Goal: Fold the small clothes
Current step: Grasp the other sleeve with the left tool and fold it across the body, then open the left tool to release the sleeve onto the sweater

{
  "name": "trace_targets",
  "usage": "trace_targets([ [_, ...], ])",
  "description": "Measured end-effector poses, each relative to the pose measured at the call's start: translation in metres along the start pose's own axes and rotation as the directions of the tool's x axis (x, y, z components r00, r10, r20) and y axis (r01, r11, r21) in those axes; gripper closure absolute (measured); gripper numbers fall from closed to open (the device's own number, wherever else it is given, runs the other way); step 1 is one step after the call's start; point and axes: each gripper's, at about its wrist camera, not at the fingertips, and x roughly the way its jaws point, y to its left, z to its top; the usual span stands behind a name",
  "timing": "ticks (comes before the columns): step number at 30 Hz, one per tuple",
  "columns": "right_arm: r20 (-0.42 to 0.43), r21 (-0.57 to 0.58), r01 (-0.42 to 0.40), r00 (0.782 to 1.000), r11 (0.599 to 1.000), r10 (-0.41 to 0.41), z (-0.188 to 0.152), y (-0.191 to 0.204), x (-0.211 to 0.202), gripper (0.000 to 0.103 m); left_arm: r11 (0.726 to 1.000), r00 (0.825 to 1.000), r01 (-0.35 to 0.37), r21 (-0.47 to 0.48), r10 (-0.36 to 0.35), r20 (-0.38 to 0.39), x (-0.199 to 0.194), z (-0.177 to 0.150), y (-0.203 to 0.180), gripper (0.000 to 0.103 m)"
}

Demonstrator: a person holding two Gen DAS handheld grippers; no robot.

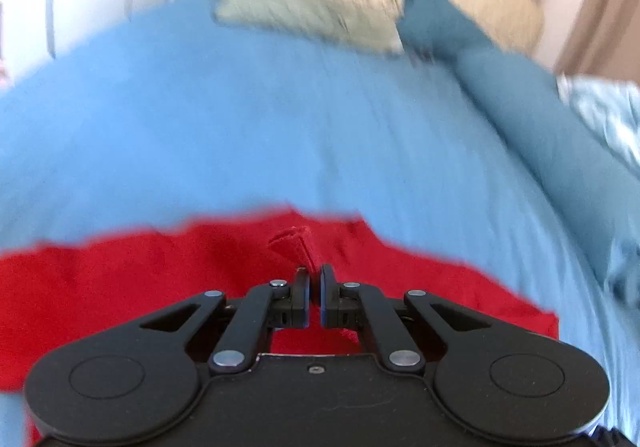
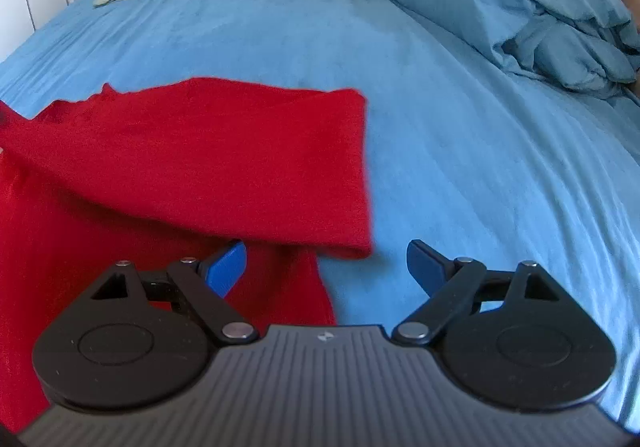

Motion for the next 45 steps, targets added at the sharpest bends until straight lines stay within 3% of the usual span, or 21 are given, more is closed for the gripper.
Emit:
trace_targets([
  [5, 0.005, -0.055, -0.007, 1.000, 0.998, 0.007, 0.012, 0.011, 0.017, 0.000, 0.990, 0.984, -0.139, -0.012, 0.139, 0.109, -0.030, 0.004, 0.045, 0.099],
  [12, 0.056, -0.124, 0.093, 0.995, 0.988, -0.086, 0.013, 0.006, 0.027, 0.001, 0.979, 0.979, -0.201, -0.040, 0.202, 0.018, -0.009, -0.035, 0.092, 0.099],
  [20, 0.014, -0.083, 0.068, 0.998, 0.994, -0.067, 0.012, -0.018, 0.026, 0.001, 0.977, 0.977, -0.210, -0.033, 0.208, -0.055, -0.012, -0.073, 0.102, 0.097],
  [22, 0.012, -0.110, 0.069, 0.998, 0.992, -0.068, 0.013, -0.014, 0.023, 0.001, 0.974, 0.972, -0.225, -0.011, 0.223, -0.074, -0.016, -0.077, 0.101, 0.088],
  [24, 0.002, -0.122, 0.059, 0.998, 0.991, -0.059, 0.016, -0.014, 0.019, 0.000, 0.969, 0.965, -0.247, 0.012, 0.247, -0.083, -0.022, -0.082, 0.105, 0.086],
  [27, 0.018, -0.126, 0.001, 1.000, 0.992, 0.001, 0.020, -0.016, -0.001, 0.000, 0.955, 0.951, -0.293, 0.045, 0.296, -0.093, -0.037, -0.084, 0.105, 0.082],
  [28, 0.034, -0.133, -0.025, 0.999, 0.991, 0.030, 0.022, -0.016, -0.011, 0.000, 0.951, 0.947, -0.304, 0.056, 0.308, -0.093, -0.042, -0.083, 0.103, 0.076],
  [32, 0.086, -0.155, -0.201, 0.973, 0.967, 0.216, 0.030, 0.002, -0.038, 0.000, 0.958, 0.964, -0.259, 0.121, 0.264, -0.034, -0.056, -0.072, 0.086, 0.046],
  [36, 0.011, -0.141, -0.349, 0.935, 0.926, 0.354, 0.035, 0.035, -0.014, 0.000, 0.966, 0.975, -0.213, 0.147, 0.219, -0.030, -0.037, -0.061, 0.070, 0.044],
  [37, -0.001, -0.130, -0.361, 0.932, 0.924, 0.364, 0.033, 0.039, -0.005, 0.000, 0.970, 0.977, -0.201, 0.140, 0.208, -0.035, -0.030, -0.060, 0.069, 0.044],
  [41, -0.072, -0.053, -0.286, 0.957, 0.957, 0.282, 0.023, 0.028, 0.027, 0.000, 0.973, 0.983, -0.164, 0.161, 0.174, -0.050, -0.007, -0.060, 0.061, 0.044],
  [45, -0.061, -0.034, -0.315, 0.948, 0.948, 0.313, 0.024, 0.013, 0.021, 0.000, 0.969, 0.984, -0.149, 0.197, 0.164, -0.065, 0.012, -0.059, 0.057, 0.044],
])
